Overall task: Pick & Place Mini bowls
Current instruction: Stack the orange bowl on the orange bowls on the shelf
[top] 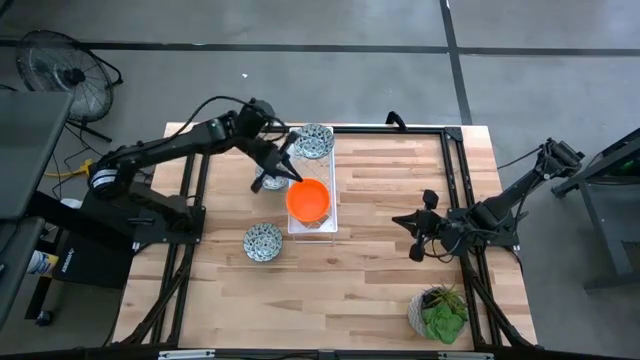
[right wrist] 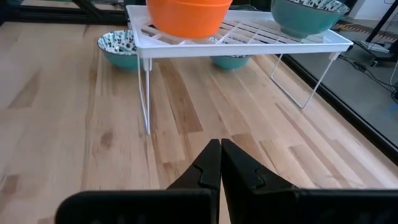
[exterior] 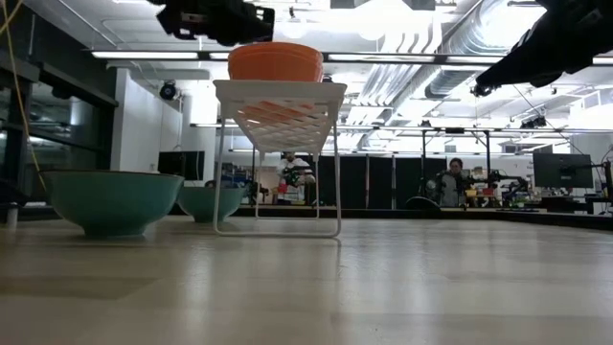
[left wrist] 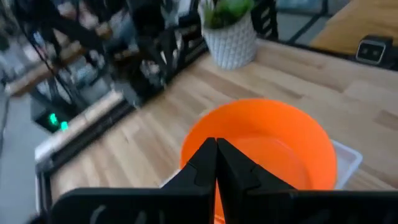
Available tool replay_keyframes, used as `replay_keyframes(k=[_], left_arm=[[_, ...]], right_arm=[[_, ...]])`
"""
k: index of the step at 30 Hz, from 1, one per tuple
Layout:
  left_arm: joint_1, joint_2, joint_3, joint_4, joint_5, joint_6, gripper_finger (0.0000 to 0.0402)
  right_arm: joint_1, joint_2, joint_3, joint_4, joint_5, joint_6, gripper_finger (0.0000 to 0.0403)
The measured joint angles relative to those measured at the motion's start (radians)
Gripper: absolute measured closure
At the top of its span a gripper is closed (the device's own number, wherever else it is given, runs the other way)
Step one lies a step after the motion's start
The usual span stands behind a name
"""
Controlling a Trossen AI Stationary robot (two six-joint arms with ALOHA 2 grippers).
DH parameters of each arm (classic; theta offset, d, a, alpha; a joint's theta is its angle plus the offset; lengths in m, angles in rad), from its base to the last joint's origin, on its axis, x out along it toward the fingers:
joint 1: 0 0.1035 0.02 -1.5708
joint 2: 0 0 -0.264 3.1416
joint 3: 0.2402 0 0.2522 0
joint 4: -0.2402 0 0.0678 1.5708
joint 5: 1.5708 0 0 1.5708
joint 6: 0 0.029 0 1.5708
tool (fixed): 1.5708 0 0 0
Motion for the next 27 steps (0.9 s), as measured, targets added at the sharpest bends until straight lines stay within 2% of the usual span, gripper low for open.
replay_keyframes(k=[3, 9, 17, 27], left_arm=[[0.027, -0.003, -0.035, 0.063, 0.083, 0.010, 0.0401], [0.062, 0.010, -0.079, 0.104, 0.142, 0.010, 0.0401], [0.061, 0.083, -0.081, 0.124, 0.178, -0.005, 0.0401], [0.061, 0.141, -0.081, 0.148, 0.166, -0.044, 0.0401]], right_arm=[[0.000, 0.000, 0.000, 0.000, 0.000, 0.001, 0.0403], [0.000, 0.000, 0.000, 0.009, 0.012, 0.002, 0.0403], [0.000, 0.000, 0.000, 0.008, 0.015, 0.009, 0.0403], [0.000, 0.000, 0.000, 0.008, 0.015, 0.009, 0.0403]])
